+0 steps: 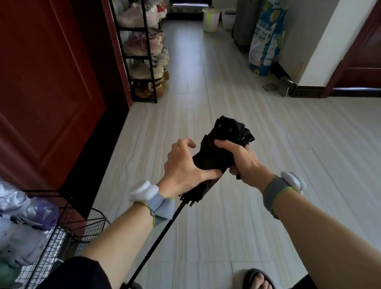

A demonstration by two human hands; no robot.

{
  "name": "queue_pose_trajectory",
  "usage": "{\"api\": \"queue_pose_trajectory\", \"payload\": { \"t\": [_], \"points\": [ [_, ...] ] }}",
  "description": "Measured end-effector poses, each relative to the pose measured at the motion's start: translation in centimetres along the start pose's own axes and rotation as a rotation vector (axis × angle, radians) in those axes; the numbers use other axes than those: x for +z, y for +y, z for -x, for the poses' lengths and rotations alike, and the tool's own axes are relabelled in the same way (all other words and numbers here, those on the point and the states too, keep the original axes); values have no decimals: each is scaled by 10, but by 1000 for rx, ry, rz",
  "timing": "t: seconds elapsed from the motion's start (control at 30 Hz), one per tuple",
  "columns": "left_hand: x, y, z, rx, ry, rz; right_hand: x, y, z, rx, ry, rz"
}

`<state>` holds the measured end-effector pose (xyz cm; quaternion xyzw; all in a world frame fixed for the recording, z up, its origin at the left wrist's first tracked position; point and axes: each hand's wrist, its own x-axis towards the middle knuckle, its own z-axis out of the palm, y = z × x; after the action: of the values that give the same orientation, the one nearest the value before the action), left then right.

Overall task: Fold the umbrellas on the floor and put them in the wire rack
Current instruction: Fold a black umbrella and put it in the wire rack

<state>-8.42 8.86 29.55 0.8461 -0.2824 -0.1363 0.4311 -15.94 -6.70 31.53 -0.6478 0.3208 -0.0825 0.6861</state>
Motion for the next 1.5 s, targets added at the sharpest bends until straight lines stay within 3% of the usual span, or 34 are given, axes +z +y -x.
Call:
{"api": "queue_pose_trajectory", "payload": {
  "t": [0.07,0.13,0.17,0.3,0.4,0.5,0.63,0.8,0.9,1.07,1.13,1.23,1.33,1.4,1.5],
  "points": [
    [-15,1,-4,-95,-201,274,7,-4,5,-44,-79,-14],
    [-21,0,-3,-101,-346,289,16,-9,9,-100,-114,52],
    [-21,-2,-3,-95,-333,251,18,-11,10,-125,-103,114],
    [-10,-1,-6,-86,-9,-205,20,-14,8,-180,89,390],
    [11,-1,-2,53,235,-576,31,-16,4,-110,129,427],
    [31,-14,4,144,329,-820,38,-12,6,63,110,374],
    [45,-18,10,215,363,-948,26,-4,7,170,86,283],
    [33,5,11,141,262,-784,16,-10,8,51,41,155],
    [27,9,6,108,282,-752,23,-8,8,-19,-9,183],
    [30,2,10,265,365,-781,29,-3,4,-33,179,145],
    [17,10,9,218,255,-597,28,-3,2,-51,198,78],
    [-19,21,1,-65,3,63,23,-4,5,-101,55,-2],
    [-45,16,4,-248,-281,407,28,-7,8,-186,-77,-1],
    [-44,15,8,-233,-389,400,31,-9,9,-234,-111,61],
    [-36,16,7,-140,-241,204,29,-5,5,-216,-44,318]
  ]
}}
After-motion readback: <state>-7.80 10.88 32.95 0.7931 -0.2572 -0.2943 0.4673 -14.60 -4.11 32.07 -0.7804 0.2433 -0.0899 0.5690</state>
